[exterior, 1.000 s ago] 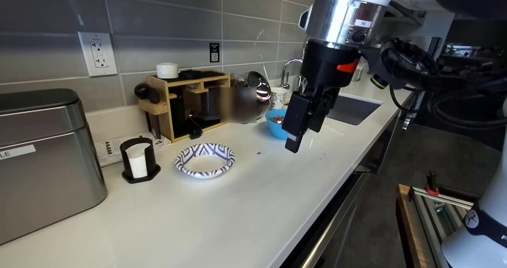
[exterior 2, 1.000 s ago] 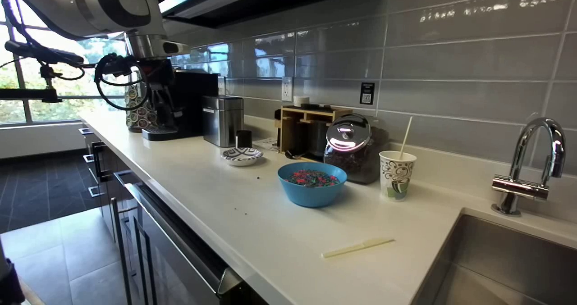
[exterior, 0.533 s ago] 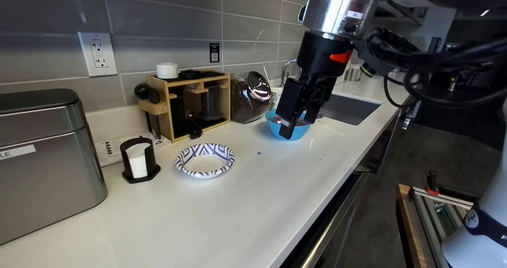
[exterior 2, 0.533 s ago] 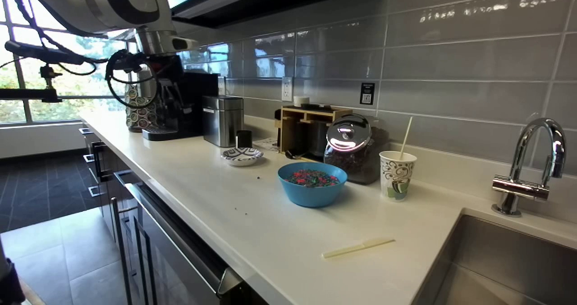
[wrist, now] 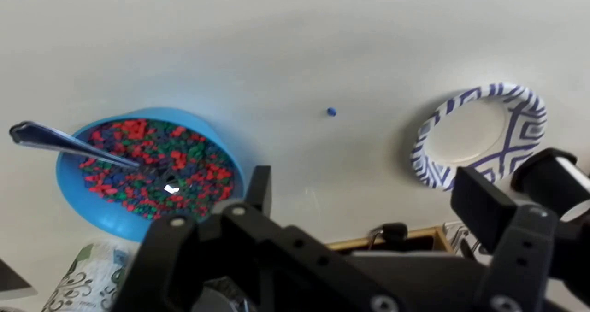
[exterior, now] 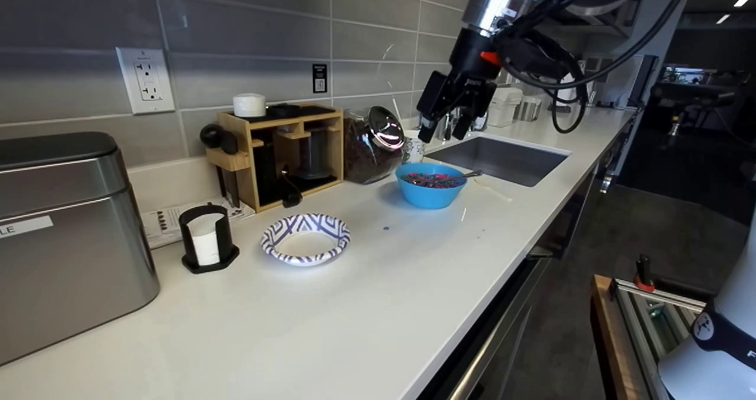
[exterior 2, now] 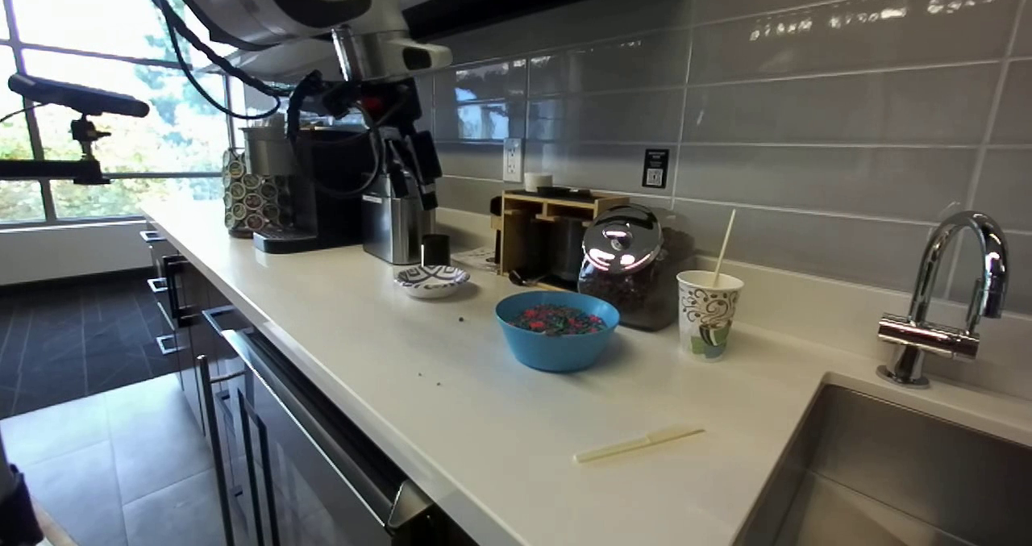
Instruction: Remove the wooden stirrer from the coffee cup and place it on the counter.
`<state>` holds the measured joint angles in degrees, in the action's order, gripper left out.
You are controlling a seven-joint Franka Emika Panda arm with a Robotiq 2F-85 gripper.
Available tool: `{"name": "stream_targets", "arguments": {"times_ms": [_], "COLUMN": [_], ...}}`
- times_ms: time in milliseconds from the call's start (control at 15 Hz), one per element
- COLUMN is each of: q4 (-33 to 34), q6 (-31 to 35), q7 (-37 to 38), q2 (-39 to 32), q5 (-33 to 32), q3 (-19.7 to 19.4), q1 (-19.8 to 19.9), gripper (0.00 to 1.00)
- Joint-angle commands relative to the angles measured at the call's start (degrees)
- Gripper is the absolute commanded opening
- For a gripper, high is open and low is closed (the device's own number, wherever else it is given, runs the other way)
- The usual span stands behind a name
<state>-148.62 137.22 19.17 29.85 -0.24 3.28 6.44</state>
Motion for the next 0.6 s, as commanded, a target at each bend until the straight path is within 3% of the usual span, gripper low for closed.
{"name": "stream_targets", "arguments": {"times_ms": [0,267,333,400,533], "q4": [-2.14,-4.18,-3.99,-2.16,-2.36], "q6": [7.27,17.94,16.87,15.43,15.51], "q7": [0.12,6.42,7.74,3.62,4.89], "q2": [0.85,1.77,1.65,0.31,0.46], "q5": [-3.91,-14.50,-14.60,-11.57,-12.86], "q3": [-1.36,2.61,3.17,0.70,1.68], "q1": [4.57,15.43,16.35,13.14,15.15], "gripper": [1.00,1.00,1.00,1.00,1.00]}}
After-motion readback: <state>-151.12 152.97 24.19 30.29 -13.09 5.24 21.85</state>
